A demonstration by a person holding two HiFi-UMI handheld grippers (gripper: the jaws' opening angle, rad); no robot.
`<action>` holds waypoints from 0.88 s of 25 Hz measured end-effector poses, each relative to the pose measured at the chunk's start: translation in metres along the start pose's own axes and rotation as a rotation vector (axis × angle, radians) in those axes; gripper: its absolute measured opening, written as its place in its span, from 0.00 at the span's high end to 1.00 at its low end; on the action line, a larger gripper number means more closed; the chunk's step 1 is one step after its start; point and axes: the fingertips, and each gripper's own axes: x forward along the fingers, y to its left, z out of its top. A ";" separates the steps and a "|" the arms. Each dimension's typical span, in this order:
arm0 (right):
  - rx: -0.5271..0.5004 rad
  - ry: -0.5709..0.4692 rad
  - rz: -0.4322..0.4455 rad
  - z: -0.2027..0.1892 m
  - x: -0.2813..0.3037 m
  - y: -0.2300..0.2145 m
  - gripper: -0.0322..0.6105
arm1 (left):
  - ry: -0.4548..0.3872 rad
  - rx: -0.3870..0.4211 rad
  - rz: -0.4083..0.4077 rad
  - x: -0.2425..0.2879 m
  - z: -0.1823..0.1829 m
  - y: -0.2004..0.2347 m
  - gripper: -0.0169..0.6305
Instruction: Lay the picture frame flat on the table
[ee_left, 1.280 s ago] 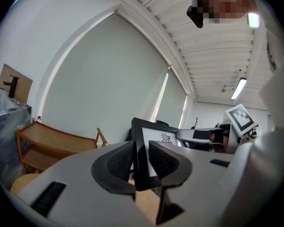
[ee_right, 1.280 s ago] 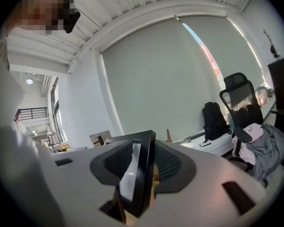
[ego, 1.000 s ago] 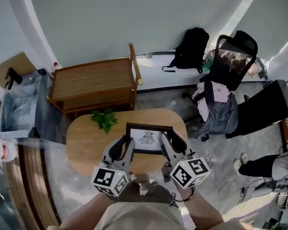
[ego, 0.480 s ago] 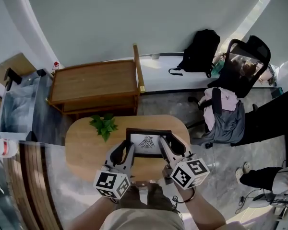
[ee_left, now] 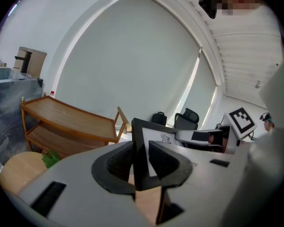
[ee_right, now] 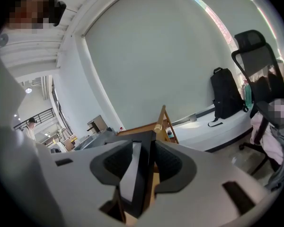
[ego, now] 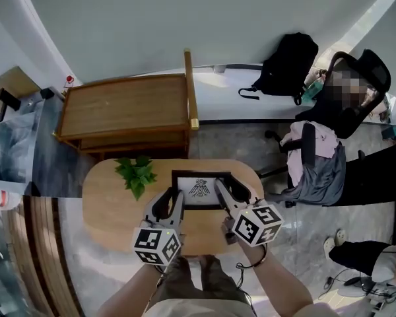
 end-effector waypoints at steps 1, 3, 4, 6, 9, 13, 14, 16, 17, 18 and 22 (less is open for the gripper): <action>0.013 0.010 -0.003 -0.006 0.008 -0.009 0.75 | 0.011 -0.002 0.003 0.009 -0.006 0.005 0.84; 0.039 0.031 -0.003 -0.020 0.025 -0.025 0.75 | 0.036 -0.002 0.011 0.027 -0.019 0.016 0.84; 0.050 0.043 -0.003 -0.028 0.033 -0.033 0.76 | 0.049 -0.002 0.016 0.035 -0.027 0.022 0.84; 0.068 0.070 -0.004 -0.045 0.050 -0.045 0.75 | 0.080 -0.007 0.032 0.049 -0.045 0.037 0.84; 0.074 0.109 -0.010 -0.073 0.074 -0.063 0.75 | 0.124 -0.024 0.069 0.070 -0.076 0.060 0.84; 0.090 0.151 -0.018 -0.114 0.109 -0.092 0.75 | 0.167 -0.057 0.111 0.098 -0.118 0.090 0.84; 0.094 0.162 -0.018 -0.125 0.117 -0.098 0.75 | 0.178 -0.065 0.118 0.104 -0.128 0.097 0.84; 0.099 0.185 -0.014 -0.145 0.134 -0.111 0.75 | 0.198 -0.077 0.127 0.116 -0.148 0.110 0.84; 0.100 0.197 -0.010 -0.155 0.141 -0.116 0.75 | 0.208 -0.083 0.132 0.121 -0.159 0.118 0.84; 0.100 0.209 -0.006 -0.165 0.149 -0.121 0.75 | 0.217 -0.088 0.138 0.125 -0.169 0.125 0.84; 0.101 0.249 0.003 -0.203 0.180 -0.138 0.76 | 0.253 -0.105 0.169 0.144 -0.207 0.154 0.84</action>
